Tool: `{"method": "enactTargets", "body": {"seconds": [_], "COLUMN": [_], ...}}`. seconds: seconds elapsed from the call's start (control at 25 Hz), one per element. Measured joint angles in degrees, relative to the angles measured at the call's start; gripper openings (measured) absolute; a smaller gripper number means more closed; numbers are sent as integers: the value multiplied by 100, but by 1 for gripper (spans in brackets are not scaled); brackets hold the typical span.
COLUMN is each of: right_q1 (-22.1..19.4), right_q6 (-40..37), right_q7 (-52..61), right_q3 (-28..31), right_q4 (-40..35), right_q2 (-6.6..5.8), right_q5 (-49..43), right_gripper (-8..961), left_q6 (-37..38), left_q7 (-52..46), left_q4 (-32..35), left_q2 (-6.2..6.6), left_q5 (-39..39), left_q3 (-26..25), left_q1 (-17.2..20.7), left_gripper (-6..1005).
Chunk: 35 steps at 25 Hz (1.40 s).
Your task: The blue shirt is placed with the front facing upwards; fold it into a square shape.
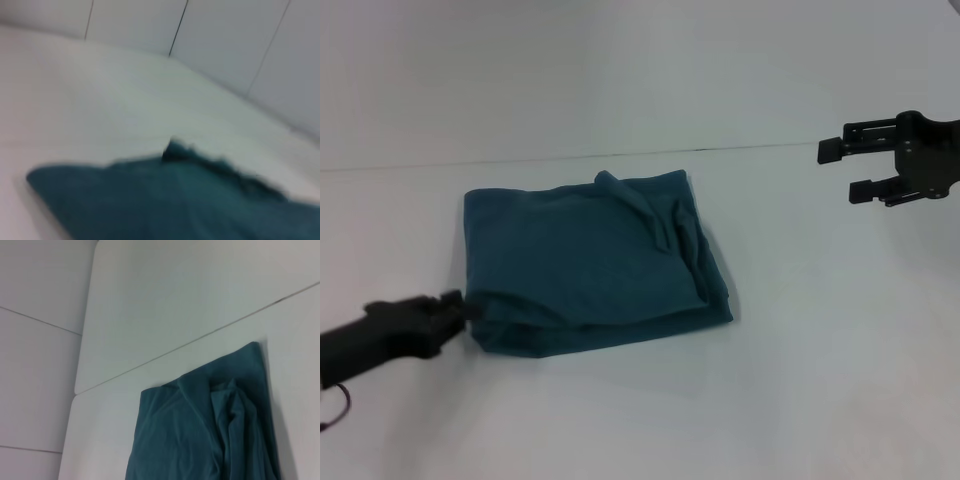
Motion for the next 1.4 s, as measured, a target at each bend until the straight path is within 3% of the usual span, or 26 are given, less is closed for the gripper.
{"method": "enactTargets", "body": {"seconds": [0.2,0.36,0.56,0.84,1.12,1.24,1.4], "right_q1": [-5,-4,7,22,188,462,878], "right_q6": [-7,11,13,-4,-51,167,902], "right_q7": [-51,-64,-69,-70,-264,-471,-517], "right_q3": [0,0,0,-34,-401,-901,-1669], "right_q4": [53,116,130,131,13,4,48], "right_q2": [0,1,2,-1,26,150,381], "right_q5": [0,0,0,0,-5,-41,-57], "right_gripper": [881,880,880,880,880,880,880], "left_q6": [440,101,-462,-841,852,1554,2403], "left_q7": [-747,-1382,-1494,-1468,-1556,-1882,-2616], "left_q4": [133,-149,-921,-1238,-133,96,147], "left_q2": [19,31,61,47,28,113,327], "left_q5": [-436,-363,-22,490,-36,-216,-348], "left_q3": [-417,-373,-296,-301,-953,-1416,-2054], "left_q1": [-61,-379,-834,-909,-534,-515,-600], "left_gripper": [257,369,504,487,455,439,440]}}
